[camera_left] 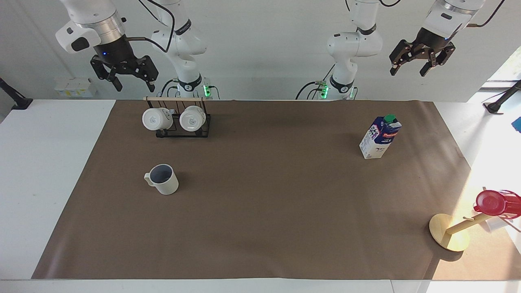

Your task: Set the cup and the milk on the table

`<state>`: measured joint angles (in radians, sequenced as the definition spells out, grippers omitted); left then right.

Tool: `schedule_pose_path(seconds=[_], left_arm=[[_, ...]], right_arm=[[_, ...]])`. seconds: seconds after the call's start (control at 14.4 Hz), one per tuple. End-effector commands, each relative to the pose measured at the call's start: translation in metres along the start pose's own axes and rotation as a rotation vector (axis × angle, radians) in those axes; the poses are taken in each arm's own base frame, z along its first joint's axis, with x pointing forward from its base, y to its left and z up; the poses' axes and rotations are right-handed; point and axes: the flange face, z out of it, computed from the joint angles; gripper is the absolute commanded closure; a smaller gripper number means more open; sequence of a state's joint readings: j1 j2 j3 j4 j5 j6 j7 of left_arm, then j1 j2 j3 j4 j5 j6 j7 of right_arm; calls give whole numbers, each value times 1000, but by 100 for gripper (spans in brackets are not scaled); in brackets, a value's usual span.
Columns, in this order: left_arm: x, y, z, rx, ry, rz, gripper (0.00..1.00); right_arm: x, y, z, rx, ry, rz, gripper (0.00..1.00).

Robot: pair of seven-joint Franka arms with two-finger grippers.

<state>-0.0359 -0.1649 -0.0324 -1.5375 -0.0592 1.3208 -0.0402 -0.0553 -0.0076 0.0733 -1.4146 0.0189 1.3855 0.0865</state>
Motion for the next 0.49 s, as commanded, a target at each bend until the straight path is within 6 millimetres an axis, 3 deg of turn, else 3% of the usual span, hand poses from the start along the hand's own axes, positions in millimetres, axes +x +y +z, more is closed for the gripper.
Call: schedule_pose_path(seconds=[0.0,0.42], left_arm=[[-3,-1,-2,2,-8,-4,0],[-3,-1,-2,2,-8,-4,0]], right_arm=[[-2,2,0,20,2,-2,0],[-2,6,-1,18,4,2,0]])
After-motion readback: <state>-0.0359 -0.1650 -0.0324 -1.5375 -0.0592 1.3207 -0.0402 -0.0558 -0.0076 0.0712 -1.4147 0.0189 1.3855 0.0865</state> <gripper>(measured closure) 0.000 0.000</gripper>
